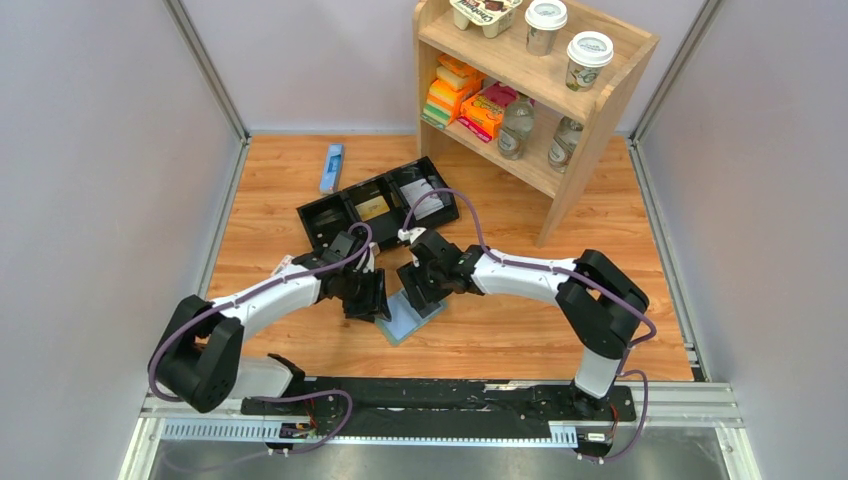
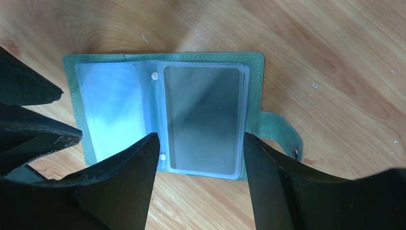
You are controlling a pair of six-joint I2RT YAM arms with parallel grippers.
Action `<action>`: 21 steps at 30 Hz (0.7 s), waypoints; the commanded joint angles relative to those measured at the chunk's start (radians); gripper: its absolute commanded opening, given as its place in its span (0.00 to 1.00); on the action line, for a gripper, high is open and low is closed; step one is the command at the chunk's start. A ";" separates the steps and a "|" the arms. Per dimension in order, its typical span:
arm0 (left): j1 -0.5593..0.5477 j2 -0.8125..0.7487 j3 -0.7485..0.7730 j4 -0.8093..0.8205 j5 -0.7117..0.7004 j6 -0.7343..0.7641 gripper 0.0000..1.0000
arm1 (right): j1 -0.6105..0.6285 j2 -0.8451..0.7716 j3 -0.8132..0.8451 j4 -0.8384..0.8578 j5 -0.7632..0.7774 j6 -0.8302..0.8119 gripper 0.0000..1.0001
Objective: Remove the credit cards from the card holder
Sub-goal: Remove the credit card from the card holder.
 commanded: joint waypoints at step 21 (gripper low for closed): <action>-0.010 0.147 0.020 0.099 -0.075 0.045 0.43 | 0.004 -0.015 0.031 0.012 -0.040 -0.009 0.60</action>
